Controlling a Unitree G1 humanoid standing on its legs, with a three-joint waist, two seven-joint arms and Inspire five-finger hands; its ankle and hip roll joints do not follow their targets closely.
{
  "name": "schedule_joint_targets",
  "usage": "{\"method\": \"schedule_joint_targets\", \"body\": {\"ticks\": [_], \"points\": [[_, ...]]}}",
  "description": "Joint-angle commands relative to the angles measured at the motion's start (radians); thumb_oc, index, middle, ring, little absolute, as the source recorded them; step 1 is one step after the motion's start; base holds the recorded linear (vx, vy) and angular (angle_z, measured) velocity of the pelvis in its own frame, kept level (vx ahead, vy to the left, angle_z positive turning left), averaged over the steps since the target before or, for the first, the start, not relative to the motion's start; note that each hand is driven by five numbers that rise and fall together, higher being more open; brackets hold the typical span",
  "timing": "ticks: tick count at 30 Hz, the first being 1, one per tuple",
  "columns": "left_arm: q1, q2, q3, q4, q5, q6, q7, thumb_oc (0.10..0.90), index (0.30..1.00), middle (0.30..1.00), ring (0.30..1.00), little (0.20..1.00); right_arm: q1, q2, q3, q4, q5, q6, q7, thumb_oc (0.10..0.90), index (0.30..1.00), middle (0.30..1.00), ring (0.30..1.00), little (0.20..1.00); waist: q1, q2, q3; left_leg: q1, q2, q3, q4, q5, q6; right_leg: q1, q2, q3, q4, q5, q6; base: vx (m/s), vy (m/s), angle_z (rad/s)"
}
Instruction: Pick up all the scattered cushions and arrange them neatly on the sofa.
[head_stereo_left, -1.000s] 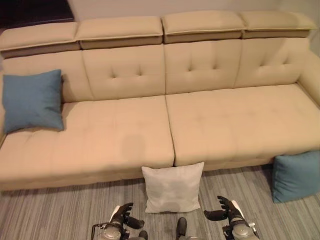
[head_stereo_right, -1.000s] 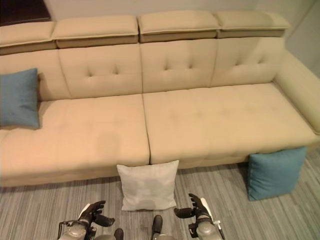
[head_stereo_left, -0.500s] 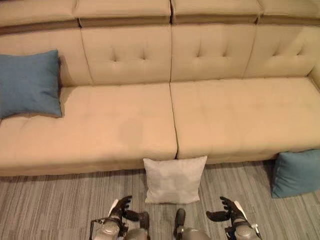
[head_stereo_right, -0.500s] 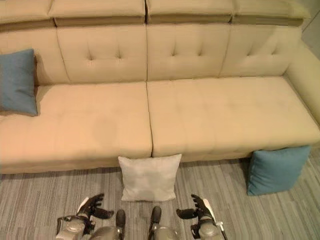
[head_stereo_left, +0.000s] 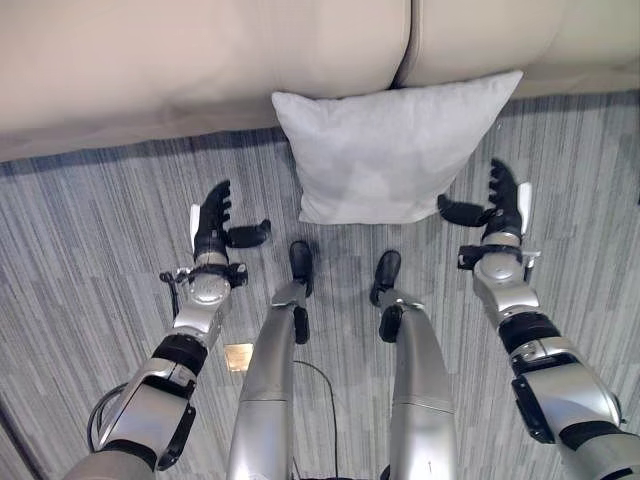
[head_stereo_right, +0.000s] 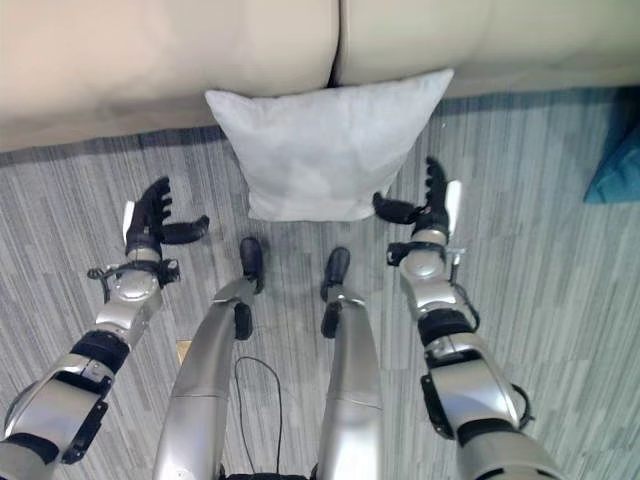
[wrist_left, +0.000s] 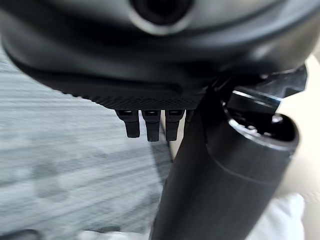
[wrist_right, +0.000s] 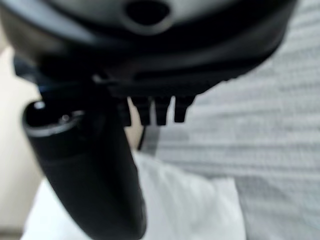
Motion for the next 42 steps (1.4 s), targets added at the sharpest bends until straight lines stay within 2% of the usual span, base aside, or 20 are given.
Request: {"method": "schedule_joint_targets", "body": {"ticks": [1,5,8,11,15,19,22,23,24,25,30,35,40,41,42], "points": [[0.088,-0.029,0.017,-0.001,0.01,-0.056,0.053,0.8,0.9,0.9,0.9,0.9,0.147,-0.024,0.017,-0.06,0.023,-0.065,-0.076,0.8,0.9,0.9,0.9,0.9,-0.008,0.02,-0.213,-0.048,0.001,-0.104,0.005,-0.072,-0.027,0.018,0.008,0.005,-0.029,-0.036,0.039,0.0,0.0,0.0],[0.026,-0.037,-0.013,-0.008,0.008,-0.059,0.063,0.8,0.9,0.9,0.9,0.9,0.115,-0.032,0.035,-0.093,0.02,-0.08,-0.085,0.8,0.9,0.9,0.9,0.9,-0.021,0.017,-0.221,-0.104,-0.005,-0.115,0.015,-0.071,-0.024,-0.049,0.015,0.013,-0.005,-0.031,0.043,0.01,-0.002,0.0],[-0.001,-0.04,-0.022,-0.007,0.002,-0.06,0.057,0.8,0.9,0.9,0.9,0.9,0.09,-0.039,0.051,-0.081,0.042,-0.087,-0.063,0.8,0.9,0.9,0.9,0.9,-0.022,0.016,-0.223,-0.108,-0.004,-0.114,-0.002,-0.067,-0.026,-0.057,0.015,0.013,-0.018,-0.028,0.044,-0.01,-0.012,0.0],[-0.073,-0.033,-0.047,0.005,-0.011,-0.06,0.048,0.8,0.9,0.9,0.9,0.9,0.003,-0.05,0.098,-0.046,0.108,-0.099,-0.015,0.8,0.9,0.9,0.9,0.9,-0.02,0.01,-0.227,-0.149,-0.009,-0.122,-0.004,-0.057,-0.027,-0.096,0.019,0.012,-0.018,-0.018,0.051,-0.02,-0.048,0.01],[-0.131,-0.03,-0.067,0.02,-0.026,-0.06,0.044,0.8,0.9,0.9,0.9,0.9,-0.083,-0.054,0.151,-0.02,0.134,-0.103,0.003,0.8,0.9,0.9,0.9,0.9,-0.015,0.012,-0.234,-0.19,-0.013,-0.126,0.016,-0.054,-0.028,-0.14,0.019,0.015,0.004,-0.014,0.054,0.0,-0.001,0.02],[-0.271,-0.035,-0.112,0.057,-0.09,-0.077,0.04,0.8,0.9,0.9,0.9,0.9,-0.261,-0.001,0.256,-0.021,0.195,-0.117,0.017,0.8,0.9,0.9,0.9,0.9,-0.009,0.014,-0.248,-0.267,-0.02,-0.124,0.053,-0.054,-0.025,-0.218,0.015,0.021,0.045,-0.014,0.056,0.01,0.001,0.03],[-0.307,-0.052,-0.116,0.055,-0.126,-0.084,0.038,0.8,0.9,0.9,0.9,0.9,-0.303,0.021,0.288,-0.036,0.212,-0.123,0.02,0.8,0.9,0.9,0.9,0.9,-0.008,0.015,-0.252,-0.291,-0.024,-0.125,0.068,-0.054,-0.024,-0.238,0.012,0.023,0.058,-0.016,0.056,0.01,0.003,0.02],[-0.326,-0.062,-0.123,0.043,-0.142,-0.089,0.037,0.8,0.9,0.9,0.9,0.9,-0.324,0.034,0.306,-0.056,0.222,-0.124,0.023,0.613,0.62,0.62,0.62,0.62,-0.007,0.015,-0.253,-0.298,-0.025,-0.127,0.071,-0.054,-0.023,-0.247,0.012,0.024,0.064,-0.016,0.056,0.0,0.0,0.0],[-0.358,-0.082,-0.132,0.018,-0.159,-0.099,0.034,0.497,0.446,0.446,0.446,0.446,-0.355,0.048,0.328,-0.095,0.222,-0.133,0.028,0.4,0.3,0.3,0.3,0.3,-0.006,0.017,-0.256,-0.308,-0.027,-0.123,0.079,-0.055,-0.022,-0.258,0.012,0.024,0.07,-0.016,0.057,0.0,0.0,0.0],[-0.367,-0.087,-0.132,0.009,-0.164,-0.106,0.035,0.4,0.3,0.3,0.3,0.3,-0.362,0.055,0.336,-0.11,0.217,-0.138,0.029,0.4,0.3,0.3,0.3,0.3,-0.007,0.018,-0.259,-0.315,-0.029,-0.123,0.082,-0.056,-0.021,-0.265,0.013,0.025,0.075,-0.017,0.058,0.02,0.036,-0.03],[-0.368,-0.119,-0.11,-0.064,-0.213,-0.139,0.038,0.4,0.3,0.3,0.3,0.3,-0.359,0.074,0.35,-0.187,0.178,-0.154,0.032,0.4,0.3,0.3,0.3,0.3,-0.009,0.015,-0.277,-0.318,-0.034,-0.124,0.077,-0.054,-0.02,-0.271,0.016,0.025,0.075,-0.015,0.061,0.0,0.006,0.0],[-0.308,-0.117,-0.094,-0.142,-0.192,-0.145,0.032,0.4,0.3,0.3,0.3,0.3,-0.288,0.066,0.329,-0.254,0.132,-0.163,0.04,0.4,0.3,0.3,0.3,0.3,-0.011,0.016,-0.299,-0.284,-0.036,-0.126,0.038,-0.048,-0.02,-0.24,0.019,0.022,0.048,-0.01,0.064,0.0,0.0,0.0],[-0.19,-0.109,-0.07,-0.245,-0.137,-0.138,0.0,0.4,0.3,0.3,0.3,0.3,-0.138,0.05,0.259,-0.352,0.057,-0.168,0.052,0.4,0.3,0.3,0.3,0.3,-0.012,0.022,-0.305,-0.15,-0.028,-0.135,-0.059,-0.029,-0.028,-0.113,0.022,0.009,-0.033,0.003,0.071,-0.01,-0.008,0.0],[-0.124,-0.107,-0.052,-0.298,-0.115,-0.139,-0.015,0.4,0.3,0.3,0.3,0.3,-0.049,0.05,0.217,-0.413,0.03,-0.179,0.06,0.4,0.3,0.3,0.3,0.3,-0.012,0.023,-0.302,-0.071,-0.027,-0.14,-0.108,-0.019,-0.036,-0.036,0.023,0.002,-0.07,0.009,0.073,-0.02,-0.073,0.06],[-0.098,-0.108,-0.049,-0.316,-0.102,-0.139,-0.026,0.4,0.3,0.3,0.3,0.3,-0.012,0.051,0.2,-0.436,0.024,-0.184,0.064,0.4,0.3,0.3,0.3,0.3,-0.011,0.022,-0.303,-0.034,-0.027,-0.143,-0.13,-0.015,-0.041,-0.003,0.021,-0.003,-0.087,0.011,0.075,-0.02,-0.092,0.15]]}}
